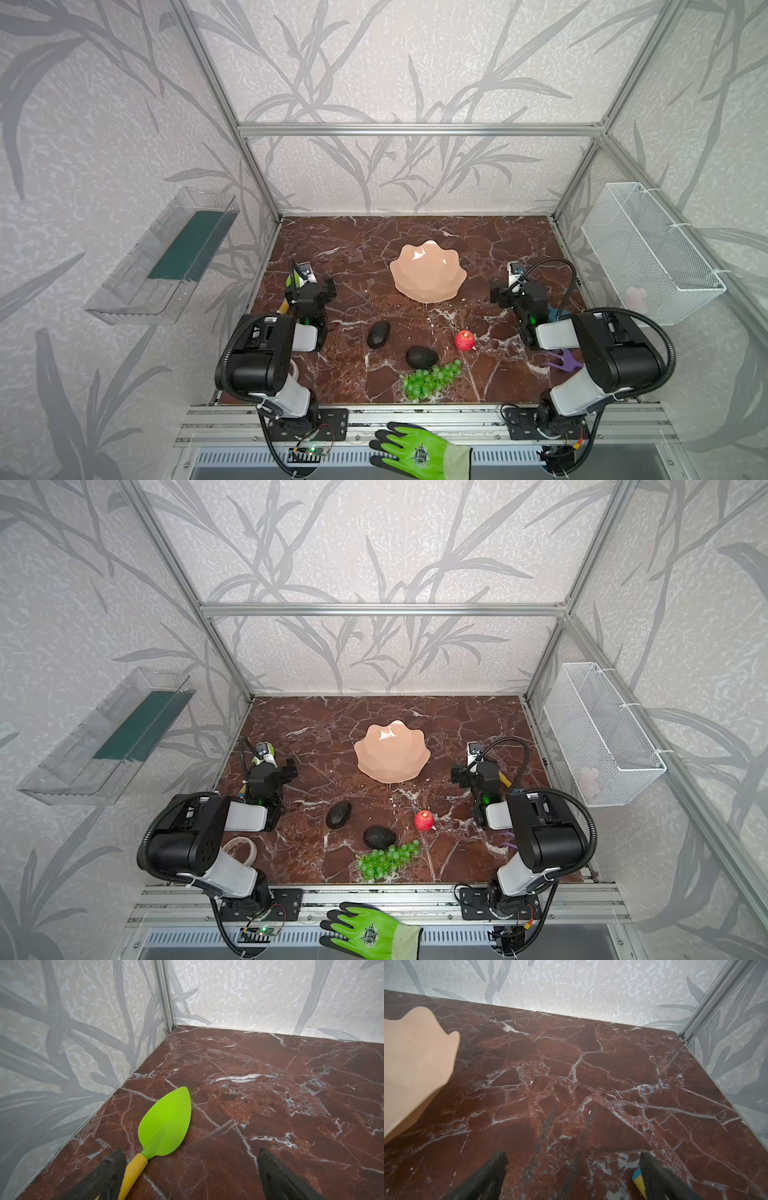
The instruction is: Place and organize the fake fruits in the fruit bowl
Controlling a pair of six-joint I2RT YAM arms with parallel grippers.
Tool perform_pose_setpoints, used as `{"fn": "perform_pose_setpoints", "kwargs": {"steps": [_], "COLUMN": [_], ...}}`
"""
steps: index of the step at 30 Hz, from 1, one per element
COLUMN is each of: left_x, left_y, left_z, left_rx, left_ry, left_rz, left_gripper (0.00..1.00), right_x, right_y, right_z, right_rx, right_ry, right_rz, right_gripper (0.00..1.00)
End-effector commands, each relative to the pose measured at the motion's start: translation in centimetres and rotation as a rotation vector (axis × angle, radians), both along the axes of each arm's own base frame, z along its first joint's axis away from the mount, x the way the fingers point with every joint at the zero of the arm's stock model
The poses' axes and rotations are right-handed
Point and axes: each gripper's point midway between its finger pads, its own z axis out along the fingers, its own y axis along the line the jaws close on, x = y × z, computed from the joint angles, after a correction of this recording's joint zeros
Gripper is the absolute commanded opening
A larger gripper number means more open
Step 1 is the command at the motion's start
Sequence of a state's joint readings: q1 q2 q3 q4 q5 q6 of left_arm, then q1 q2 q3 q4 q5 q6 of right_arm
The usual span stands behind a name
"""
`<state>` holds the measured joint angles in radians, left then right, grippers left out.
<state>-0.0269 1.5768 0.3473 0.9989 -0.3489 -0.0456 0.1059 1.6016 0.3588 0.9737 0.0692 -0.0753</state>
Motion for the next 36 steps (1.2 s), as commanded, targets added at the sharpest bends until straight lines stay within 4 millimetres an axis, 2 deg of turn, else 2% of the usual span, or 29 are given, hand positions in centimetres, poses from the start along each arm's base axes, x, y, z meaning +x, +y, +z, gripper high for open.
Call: {"fn": "perform_pose_setpoints", "kwargs": {"steps": [1, 27, 29, 32, 34, 35, 36], "left_x": [0.4, 0.4, 0.3, -0.8, -1.1, -1.5, -1.9], "left_y": [0.1, 0.1, 0.2, 0.7, 0.3, 0.3, 0.6], "left_z": [0.5, 0.5, 0.6, 1.4, 2.7, 3.1, 4.3], "left_rx": [0.001, -0.002, 0.001, -0.02, 0.017, 0.033, 0.051], "left_ry": [-0.012, -0.014, -0.02, -0.056, -0.099, -0.084, -0.08], "left_rz": [0.011, 0.011, 0.014, 0.052, 0.026, 0.051, 0.093], "left_gripper": [0.99, 0.99, 0.99, 0.99, 0.99, 0.99, 0.99], "right_x": [0.5, 0.5, 0.1, -0.9, -1.5, -1.6, -1.8], "right_y": [0.3, 0.4, 0.0, 0.0, 0.0, 0.5, 1.5], "right_z": [1.3, 1.4, 2.2, 5.6, 8.5, 9.6, 10.9], "right_rx": [0.003, 0.003, -0.021, -0.13, -0.037, 0.04, 0.118], "right_ry": [-0.04, -0.042, -0.07, -0.047, 0.001, 0.025, 0.039], "right_rz": [0.011, 0.015, -0.03, -0.13, -0.185, -0.183, -0.146], "right_gripper": [0.99, 0.99, 0.99, 0.99, 0.99, 0.99, 0.99]}}
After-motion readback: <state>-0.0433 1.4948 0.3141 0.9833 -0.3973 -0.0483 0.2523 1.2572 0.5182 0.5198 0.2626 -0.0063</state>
